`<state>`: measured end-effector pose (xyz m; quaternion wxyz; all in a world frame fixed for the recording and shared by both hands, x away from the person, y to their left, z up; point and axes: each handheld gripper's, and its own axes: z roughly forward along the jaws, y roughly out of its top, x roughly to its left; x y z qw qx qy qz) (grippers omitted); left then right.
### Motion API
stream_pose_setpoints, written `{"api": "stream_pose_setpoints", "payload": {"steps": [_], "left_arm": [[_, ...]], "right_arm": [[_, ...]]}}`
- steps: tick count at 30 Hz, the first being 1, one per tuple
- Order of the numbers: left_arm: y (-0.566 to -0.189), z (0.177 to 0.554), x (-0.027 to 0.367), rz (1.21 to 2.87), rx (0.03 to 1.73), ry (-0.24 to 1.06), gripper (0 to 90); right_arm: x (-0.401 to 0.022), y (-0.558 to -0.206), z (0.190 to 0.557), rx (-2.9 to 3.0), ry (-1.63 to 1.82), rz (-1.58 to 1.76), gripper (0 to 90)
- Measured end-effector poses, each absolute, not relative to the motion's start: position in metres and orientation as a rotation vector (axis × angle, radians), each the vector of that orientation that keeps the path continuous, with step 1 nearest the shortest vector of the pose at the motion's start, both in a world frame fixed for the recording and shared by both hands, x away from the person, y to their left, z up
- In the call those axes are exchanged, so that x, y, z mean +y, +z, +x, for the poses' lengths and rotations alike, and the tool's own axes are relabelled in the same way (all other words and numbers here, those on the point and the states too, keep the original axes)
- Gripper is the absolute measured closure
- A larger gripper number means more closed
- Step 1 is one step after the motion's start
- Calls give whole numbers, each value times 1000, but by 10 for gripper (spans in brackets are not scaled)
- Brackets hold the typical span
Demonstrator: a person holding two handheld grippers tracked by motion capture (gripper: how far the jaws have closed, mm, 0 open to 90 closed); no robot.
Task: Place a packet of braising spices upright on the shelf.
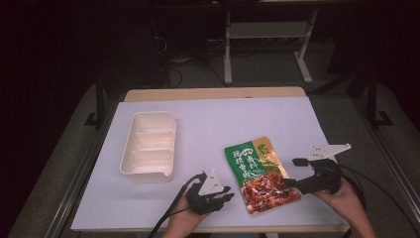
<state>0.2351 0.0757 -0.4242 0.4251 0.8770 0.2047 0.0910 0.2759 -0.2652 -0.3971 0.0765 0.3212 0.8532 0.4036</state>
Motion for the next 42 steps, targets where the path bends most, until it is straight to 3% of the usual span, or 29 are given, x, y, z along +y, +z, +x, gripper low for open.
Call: {"api": "stream_pose_setpoints", "payload": {"steps": [10, 21, 34, 42], "left_arm": [[-425, 252, 33, 2252, 460, 201, 881], [-439, 266, 12, 2375, 462, 181, 896], [-442, 264, 11, 2393, 501, 175, 900], [-443, 265, 11, 2384, 510, 161, 900]], "right_arm": [[-249, -393, 309, 2596, 1181, 1001, 175], [-225, -390, 347, 2646, 1107, 1017, 181], [-227, -417, 394, 2653, 1013, 1213, 203], [-223, -431, 407, 2669, 984, 1232, 274]]}}
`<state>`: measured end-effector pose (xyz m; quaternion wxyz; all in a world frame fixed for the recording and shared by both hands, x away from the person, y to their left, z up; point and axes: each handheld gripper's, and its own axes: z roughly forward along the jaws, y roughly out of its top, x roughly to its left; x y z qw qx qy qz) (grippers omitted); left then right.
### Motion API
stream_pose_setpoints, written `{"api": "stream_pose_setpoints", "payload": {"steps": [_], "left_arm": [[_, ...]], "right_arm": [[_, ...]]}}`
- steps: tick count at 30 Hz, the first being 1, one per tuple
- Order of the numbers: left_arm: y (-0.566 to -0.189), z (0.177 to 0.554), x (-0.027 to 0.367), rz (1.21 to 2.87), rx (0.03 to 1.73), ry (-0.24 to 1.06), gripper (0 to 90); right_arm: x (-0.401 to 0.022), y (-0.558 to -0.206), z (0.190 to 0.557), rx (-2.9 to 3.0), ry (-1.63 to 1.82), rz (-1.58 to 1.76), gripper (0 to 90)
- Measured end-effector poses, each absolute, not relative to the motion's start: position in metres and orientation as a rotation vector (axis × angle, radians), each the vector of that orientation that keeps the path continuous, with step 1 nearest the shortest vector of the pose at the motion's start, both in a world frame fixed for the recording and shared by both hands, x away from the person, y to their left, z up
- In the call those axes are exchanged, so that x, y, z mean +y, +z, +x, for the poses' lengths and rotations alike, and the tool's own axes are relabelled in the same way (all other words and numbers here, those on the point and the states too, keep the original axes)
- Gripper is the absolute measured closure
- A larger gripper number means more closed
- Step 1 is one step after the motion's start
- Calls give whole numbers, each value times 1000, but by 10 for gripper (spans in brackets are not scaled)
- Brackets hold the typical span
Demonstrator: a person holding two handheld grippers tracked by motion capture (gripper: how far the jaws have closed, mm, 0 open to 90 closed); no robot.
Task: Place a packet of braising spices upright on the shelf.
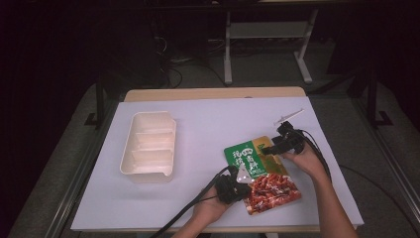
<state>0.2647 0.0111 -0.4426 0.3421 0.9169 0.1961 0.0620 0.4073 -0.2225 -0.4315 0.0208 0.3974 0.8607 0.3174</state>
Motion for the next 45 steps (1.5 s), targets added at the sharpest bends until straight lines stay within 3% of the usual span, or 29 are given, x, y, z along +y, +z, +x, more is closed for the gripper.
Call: {"api": "stream_pose_setpoints", "payload": {"steps": [9, 15, 19, 28, 32, 39, 45], "left_arm": [[-442, 264, 11, 2390, 498, 183, 900], [-442, 264, 11, 2407, 483, 182, 900], [-442, 263, 10, 2393, 495, 189, 900], [-443, 261, 10, 2393, 493, 196, 900], [-443, 262, 10, 2393, 488, 199, 900], [-443, 261, 11, 2386, 485, 205, 899], [-444, 260, 11, 2376, 486, 209, 898]], "right_arm": [[-225, -432, 408, 2721, 1028, 1188, 425], [-235, -418, 401, 2749, 1197, 1133, 601], [-232, -417, 398, 2812, 1215, 1052, 648], [-220, -435, 405, 2937, 1130, 1060, 665], [-219, -436, 405, 2964, 1105, 1056, 735], [-214, -440, 404, 2989, 1040, 1049, 739], [-213, -436, 401, 2955, 1018, 1040, 859]]}}
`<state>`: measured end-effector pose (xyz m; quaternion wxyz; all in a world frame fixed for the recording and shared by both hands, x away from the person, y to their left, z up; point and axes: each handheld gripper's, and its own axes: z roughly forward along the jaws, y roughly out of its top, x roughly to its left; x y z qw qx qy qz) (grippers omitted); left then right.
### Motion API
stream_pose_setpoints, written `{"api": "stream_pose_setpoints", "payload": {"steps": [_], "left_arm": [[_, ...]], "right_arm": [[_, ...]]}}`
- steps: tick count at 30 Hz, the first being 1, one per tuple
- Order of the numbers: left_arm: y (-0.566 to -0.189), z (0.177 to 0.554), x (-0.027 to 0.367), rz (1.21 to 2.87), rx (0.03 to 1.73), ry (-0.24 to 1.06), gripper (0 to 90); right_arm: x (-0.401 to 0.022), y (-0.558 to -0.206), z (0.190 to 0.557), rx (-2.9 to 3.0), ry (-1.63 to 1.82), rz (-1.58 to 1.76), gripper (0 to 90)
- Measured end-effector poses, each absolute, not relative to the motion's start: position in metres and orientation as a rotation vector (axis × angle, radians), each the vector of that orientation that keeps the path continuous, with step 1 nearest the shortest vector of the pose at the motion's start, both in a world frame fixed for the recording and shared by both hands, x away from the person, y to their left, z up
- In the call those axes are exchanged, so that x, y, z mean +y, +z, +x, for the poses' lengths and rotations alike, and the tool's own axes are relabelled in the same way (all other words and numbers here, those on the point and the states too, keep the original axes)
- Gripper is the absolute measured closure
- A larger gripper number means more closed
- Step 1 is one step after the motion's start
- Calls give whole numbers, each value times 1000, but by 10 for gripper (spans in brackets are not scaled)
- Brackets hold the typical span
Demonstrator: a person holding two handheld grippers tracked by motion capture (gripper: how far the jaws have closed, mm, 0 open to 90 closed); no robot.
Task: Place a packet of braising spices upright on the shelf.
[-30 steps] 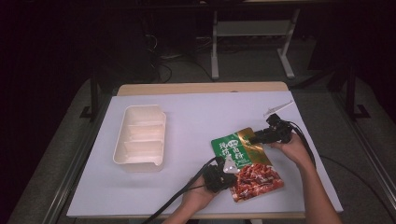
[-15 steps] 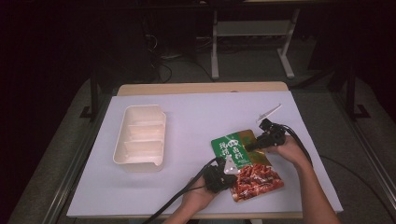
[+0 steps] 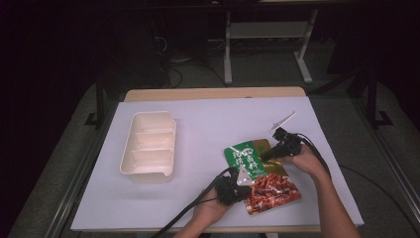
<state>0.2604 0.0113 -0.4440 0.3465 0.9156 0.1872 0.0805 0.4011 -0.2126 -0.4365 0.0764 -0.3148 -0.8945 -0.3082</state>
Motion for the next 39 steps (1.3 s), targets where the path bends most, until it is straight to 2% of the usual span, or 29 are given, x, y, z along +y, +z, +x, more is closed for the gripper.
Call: {"api": "stream_pose_setpoints", "payload": {"steps": [2, 12, 19, 23, 39], "left_arm": [[-445, 260, 12, 2367, 484, 215, 896], [-431, 258, 28, 2278, 473, 182, 803], [-420, 247, 45, 2192, 451, 228, 671], [-417, 240, 56, 2197, 420, 255, 629], [-412, 230, 80, 2190, 419, 279, 574]], "right_arm": [[-212, -435, 400, -2697, -919, -956, 890], [-221, -409, 388, -2664, -1072, -955, 897], [-220, -384, 377, -2696, -1139, -944, 897], [-220, -369, 369, -2693, -1214, -930, 897], [-216, -306, 340, -2750, -1414, -838, 897]]}}
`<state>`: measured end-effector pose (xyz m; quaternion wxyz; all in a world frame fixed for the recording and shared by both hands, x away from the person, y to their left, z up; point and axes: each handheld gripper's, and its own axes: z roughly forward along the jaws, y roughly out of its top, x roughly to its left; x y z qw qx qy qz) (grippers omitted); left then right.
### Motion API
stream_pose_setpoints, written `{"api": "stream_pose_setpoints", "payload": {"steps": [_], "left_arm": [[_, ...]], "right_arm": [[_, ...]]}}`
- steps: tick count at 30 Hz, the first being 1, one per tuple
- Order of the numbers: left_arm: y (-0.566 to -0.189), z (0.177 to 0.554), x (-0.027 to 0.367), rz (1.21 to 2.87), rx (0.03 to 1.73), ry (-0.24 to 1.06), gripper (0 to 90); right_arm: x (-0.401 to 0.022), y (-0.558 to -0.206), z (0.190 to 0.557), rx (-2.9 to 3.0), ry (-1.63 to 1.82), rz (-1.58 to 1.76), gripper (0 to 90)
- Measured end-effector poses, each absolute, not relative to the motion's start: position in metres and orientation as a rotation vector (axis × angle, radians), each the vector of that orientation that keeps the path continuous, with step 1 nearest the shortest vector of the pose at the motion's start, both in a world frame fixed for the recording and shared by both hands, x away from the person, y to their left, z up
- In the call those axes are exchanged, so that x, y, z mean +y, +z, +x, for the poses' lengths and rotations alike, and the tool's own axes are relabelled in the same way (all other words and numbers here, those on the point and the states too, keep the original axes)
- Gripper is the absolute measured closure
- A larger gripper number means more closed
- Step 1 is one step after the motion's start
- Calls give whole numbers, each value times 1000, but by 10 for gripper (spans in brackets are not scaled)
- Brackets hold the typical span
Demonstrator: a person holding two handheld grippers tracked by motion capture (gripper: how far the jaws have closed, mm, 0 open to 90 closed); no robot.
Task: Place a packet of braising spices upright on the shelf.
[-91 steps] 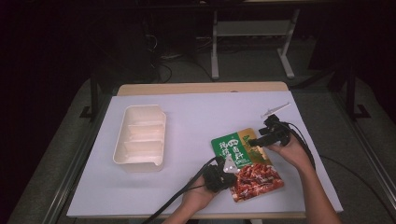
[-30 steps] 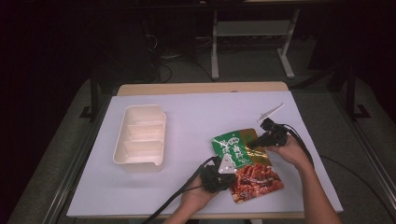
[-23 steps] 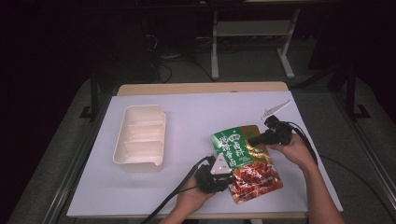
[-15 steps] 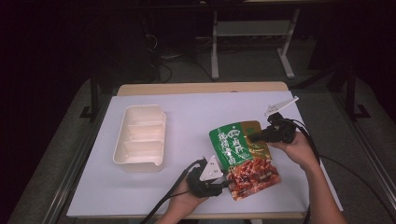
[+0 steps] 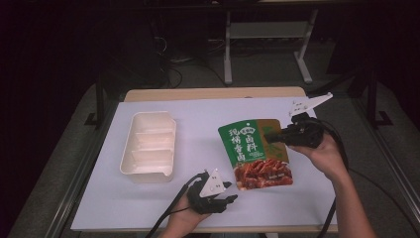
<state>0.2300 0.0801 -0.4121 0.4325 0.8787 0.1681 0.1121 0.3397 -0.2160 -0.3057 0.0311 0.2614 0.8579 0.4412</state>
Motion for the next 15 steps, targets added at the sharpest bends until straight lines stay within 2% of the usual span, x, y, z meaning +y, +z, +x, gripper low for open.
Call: {"api": "stream_pose_setpoints", "payload": {"steps": [7, 15], "left_arm": [[-414, 230, 88, 2195, 435, 283, 562], [-419, 229, 93, 2210, 439, 287, 543]], "right_arm": [[-222, -297, 326, 2584, 1412, 783, 896], [-244, -315, 318, 2582, 1473, 829, 886]]}}
